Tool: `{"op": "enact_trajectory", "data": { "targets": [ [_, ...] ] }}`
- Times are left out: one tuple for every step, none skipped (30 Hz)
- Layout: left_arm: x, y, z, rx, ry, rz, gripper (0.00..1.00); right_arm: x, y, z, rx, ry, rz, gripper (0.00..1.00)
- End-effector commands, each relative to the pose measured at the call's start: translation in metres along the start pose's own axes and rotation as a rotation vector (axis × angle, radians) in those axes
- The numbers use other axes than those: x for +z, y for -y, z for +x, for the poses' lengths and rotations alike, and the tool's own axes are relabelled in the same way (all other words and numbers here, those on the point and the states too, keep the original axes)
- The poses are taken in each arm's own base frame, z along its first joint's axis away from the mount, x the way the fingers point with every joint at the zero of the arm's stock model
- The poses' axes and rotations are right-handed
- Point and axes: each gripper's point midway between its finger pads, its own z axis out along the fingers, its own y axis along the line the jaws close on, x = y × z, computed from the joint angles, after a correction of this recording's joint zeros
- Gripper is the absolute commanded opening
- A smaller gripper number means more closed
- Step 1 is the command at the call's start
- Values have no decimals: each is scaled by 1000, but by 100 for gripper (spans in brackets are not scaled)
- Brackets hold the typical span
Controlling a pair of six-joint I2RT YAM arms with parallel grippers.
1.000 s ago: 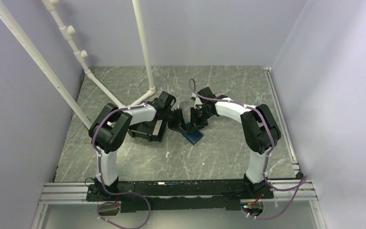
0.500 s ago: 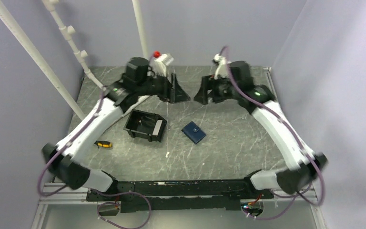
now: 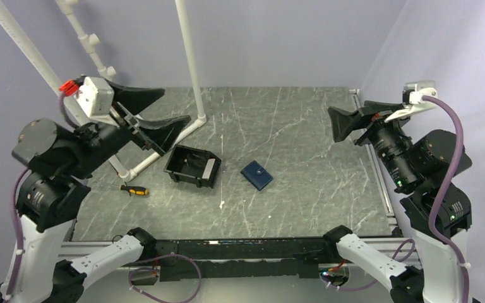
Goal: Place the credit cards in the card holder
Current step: Reset both arms
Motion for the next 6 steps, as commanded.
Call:
{"op": "enact_trajectory", "data": {
  "targets": [
    [-11,-26,-8,114,19,-143,99,-23,24,-33,-8,145,117,100],
    [-13,-27,-10,118,23,-154,99,-28,27,-35,8,163,134,100],
    [-15,-28,-12,120,31,-161,99,-29,29,-33,19,162,146,100],
    [-15,-27,-12,121,32,-158,99,-31,32,-33,19,159,159,100],
    [-15,-27,-12,120,33,-156,99,-30,32,-31,18,154,161,100],
    [-14,-26,-12,118,33,-150,100,-32,31,-31,21,161,153,100]
  ]
}}
